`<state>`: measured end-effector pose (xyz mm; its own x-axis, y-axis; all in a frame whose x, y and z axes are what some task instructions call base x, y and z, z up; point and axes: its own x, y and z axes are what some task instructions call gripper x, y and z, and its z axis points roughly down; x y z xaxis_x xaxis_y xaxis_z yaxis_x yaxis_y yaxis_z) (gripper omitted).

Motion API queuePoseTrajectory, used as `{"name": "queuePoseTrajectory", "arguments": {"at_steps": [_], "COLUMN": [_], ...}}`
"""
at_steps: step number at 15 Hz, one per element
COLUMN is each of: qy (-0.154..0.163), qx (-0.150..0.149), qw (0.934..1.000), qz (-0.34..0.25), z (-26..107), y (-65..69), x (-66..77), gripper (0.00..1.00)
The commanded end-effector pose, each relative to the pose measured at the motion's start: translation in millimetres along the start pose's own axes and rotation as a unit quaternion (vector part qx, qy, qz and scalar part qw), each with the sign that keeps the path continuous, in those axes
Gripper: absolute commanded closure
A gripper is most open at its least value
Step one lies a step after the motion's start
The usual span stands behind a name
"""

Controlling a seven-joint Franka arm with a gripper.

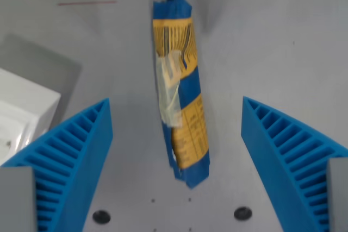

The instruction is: Pick up the blue bag

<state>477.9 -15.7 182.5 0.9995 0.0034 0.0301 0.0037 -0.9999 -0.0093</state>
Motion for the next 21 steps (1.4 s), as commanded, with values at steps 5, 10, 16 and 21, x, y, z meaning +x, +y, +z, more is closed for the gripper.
{"name": "queuePoseTrajectory", "arguments": {"at_steps": [5,10,16,21], "qy": [0.016,0.024,0.027,0.027], "qx": [-0.010,-0.013,-0.014,-0.014], "qw": [0.9994,0.9993,0.9992,0.9992], "qz": [-0.027,-0.023,-0.024,-0.024], "z": [34.2,54.3,69.4,69.4], "y": [6.7,8.8,4.9,4.9], "x": [-0.4,-2.7,-1.9,-1.9], "gripper": [0.00,0.00,1.00,1.00]}}
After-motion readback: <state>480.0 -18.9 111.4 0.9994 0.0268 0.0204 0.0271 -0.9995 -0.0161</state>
